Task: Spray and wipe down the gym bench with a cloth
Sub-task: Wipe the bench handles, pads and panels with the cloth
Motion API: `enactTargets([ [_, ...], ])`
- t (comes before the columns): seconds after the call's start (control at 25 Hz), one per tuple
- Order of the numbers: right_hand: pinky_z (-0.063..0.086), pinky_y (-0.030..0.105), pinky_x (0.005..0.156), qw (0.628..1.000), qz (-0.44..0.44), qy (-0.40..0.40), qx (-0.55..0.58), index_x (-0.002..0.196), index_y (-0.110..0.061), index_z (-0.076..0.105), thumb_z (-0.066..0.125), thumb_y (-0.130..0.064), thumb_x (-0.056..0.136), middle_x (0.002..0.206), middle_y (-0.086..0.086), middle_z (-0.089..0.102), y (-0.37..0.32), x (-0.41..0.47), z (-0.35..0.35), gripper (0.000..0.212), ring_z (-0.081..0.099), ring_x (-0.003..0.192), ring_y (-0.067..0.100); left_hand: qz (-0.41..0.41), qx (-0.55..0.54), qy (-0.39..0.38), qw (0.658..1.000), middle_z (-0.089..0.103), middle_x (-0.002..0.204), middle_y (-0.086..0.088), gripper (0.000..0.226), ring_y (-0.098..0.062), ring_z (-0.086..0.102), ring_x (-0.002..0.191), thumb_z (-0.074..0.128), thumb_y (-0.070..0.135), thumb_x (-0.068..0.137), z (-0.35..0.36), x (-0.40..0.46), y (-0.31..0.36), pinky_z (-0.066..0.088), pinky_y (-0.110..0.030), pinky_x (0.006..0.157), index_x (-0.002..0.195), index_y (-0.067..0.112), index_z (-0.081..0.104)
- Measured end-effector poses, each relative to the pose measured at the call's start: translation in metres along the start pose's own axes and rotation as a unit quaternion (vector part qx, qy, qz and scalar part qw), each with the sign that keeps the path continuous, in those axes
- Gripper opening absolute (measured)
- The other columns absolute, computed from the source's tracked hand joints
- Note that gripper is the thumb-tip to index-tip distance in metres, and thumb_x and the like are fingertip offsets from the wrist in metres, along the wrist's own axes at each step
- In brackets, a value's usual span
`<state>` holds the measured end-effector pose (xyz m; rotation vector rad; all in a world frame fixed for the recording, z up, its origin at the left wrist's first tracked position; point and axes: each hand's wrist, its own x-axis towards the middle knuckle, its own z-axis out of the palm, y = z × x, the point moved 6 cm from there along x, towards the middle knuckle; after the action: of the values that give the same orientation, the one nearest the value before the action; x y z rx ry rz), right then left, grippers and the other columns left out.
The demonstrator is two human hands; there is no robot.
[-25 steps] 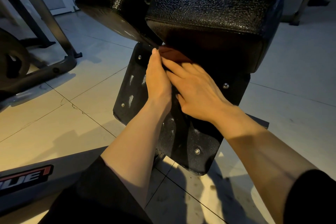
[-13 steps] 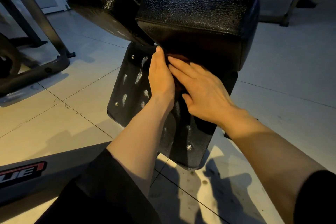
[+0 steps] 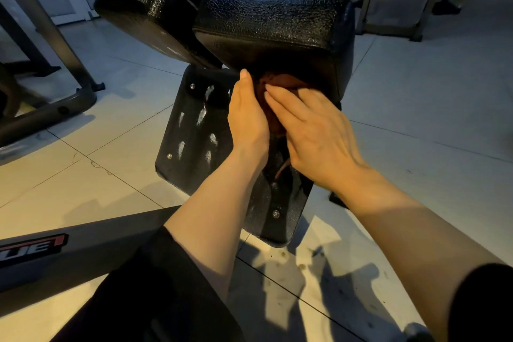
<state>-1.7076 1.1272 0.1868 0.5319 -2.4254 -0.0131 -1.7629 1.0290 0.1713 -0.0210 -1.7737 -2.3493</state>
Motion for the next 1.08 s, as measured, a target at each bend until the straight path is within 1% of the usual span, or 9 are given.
enactTargets([
  [0.08,0.037,0.039,0.106,0.997,0.054,-0.049,-0.011,0.144,-0.008,0.040,0.070,-0.015,0.075,0.143,0.009,0.047,0.012,-0.012,0.010,0.076,0.045,0.123,0.031,0.005,0.016,-0.013,1.000,0.057,0.133,0.009,0.065,-0.008,0.049,0.125,0.036,0.065,0.081,0.005,-0.008,-0.001,0.033,-0.036,0.111,0.132,0.028,0.056],
  [0.16,0.039,0.037,0.105,0.992,0.104,-0.067,0.007,0.145,-0.011,0.039,0.072,-0.017,0.075,0.144,0.007,0.047,0.018,-0.022,0.013,0.078,0.043,0.126,0.030,0.019,0.032,-0.022,0.999,0.061,0.121,0.013,0.042,-0.005,0.053,0.118,0.034,0.058,0.092,0.008,-0.013,-0.001,0.036,-0.032,0.105,0.116,0.035,0.060],
  [0.24,0.039,0.038,0.104,0.997,0.064,-0.010,0.029,0.144,-0.009,0.041,0.070,-0.015,0.075,0.142,0.008,0.049,0.008,-0.018,-0.002,0.075,0.045,0.124,0.029,0.027,0.036,-0.015,0.999,0.066,0.109,0.012,0.032,-0.006,0.058,0.109,0.035,0.052,0.098,0.009,-0.016,0.001,0.039,-0.034,0.102,0.102,0.036,0.063],
  [0.32,0.039,0.038,0.104,0.997,-0.005,0.065,0.040,0.142,-0.005,0.044,0.063,-0.012,0.076,0.138,0.011,0.052,-0.002,-0.008,-0.022,0.069,0.047,0.118,0.030,0.027,0.006,-0.002,1.000,0.070,0.107,0.004,0.039,-0.012,0.063,0.106,0.039,0.058,0.091,0.009,-0.016,0.003,0.042,-0.040,0.103,0.099,0.031,0.068],
  [0.44,0.040,0.038,0.100,0.998,0.005,0.055,0.016,0.137,-0.004,0.049,0.062,-0.011,0.074,0.133,0.012,0.056,0.006,-0.012,-0.021,0.065,0.046,0.114,0.029,0.024,-0.006,-0.005,1.000,0.069,0.110,0.002,0.044,-0.014,0.062,0.109,0.039,0.058,0.088,0.015,-0.021,0.005,0.042,-0.038,0.102,0.104,0.028,0.066],
  [0.6,0.036,0.037,0.108,0.981,0.167,-0.059,0.084,0.141,-0.012,0.045,0.069,-0.009,0.075,0.142,0.005,0.048,0.036,-0.043,0.010,0.071,0.040,0.129,0.026,0.001,0.078,0.002,0.997,0.059,0.092,0.007,0.020,-0.007,0.055,0.088,0.041,0.024,0.102,0.011,-0.033,-0.001,0.043,-0.027,0.083,0.097,0.024,0.061],
  [0.72,0.025,0.030,0.113,0.973,0.143,-0.074,0.163,0.145,-0.018,0.040,0.067,-0.005,0.081,0.148,-0.001,0.042,0.024,-0.041,0.009,0.071,0.035,0.137,0.018,-0.025,0.151,-0.044,0.987,0.059,0.101,0.005,0.034,-0.008,0.057,0.093,0.049,-0.001,0.091,0.012,-0.042,-0.011,0.050,-0.023,0.079,0.118,0.018,0.058],
  [0.92,0.030,0.025,0.110,0.946,0.159,-0.044,0.281,0.141,-0.021,0.045,0.064,-0.002,0.084,0.145,-0.003,0.044,-0.003,-0.036,0.000,0.063,0.038,0.135,0.014,0.076,0.191,-0.115,0.972,0.060,0.118,0.006,0.058,-0.012,0.060,0.111,0.064,-0.007,0.081,0.002,-0.057,-0.010,0.054,-0.035,0.093,0.131,0.022,0.051],
  [1.08,0.031,0.013,0.103,0.937,0.100,-0.075,0.326,0.135,-0.019,0.051,0.062,0.002,0.083,0.137,-0.004,0.049,-0.022,-0.033,-0.003,0.057,0.041,0.130,0.011,0.072,0.207,-0.040,0.975,0.064,0.098,-0.005,0.040,-0.024,0.065,0.091,0.061,-0.006,0.082,-0.025,-0.063,-0.015,0.056,-0.047,0.080,0.105,0.026,0.054],
])
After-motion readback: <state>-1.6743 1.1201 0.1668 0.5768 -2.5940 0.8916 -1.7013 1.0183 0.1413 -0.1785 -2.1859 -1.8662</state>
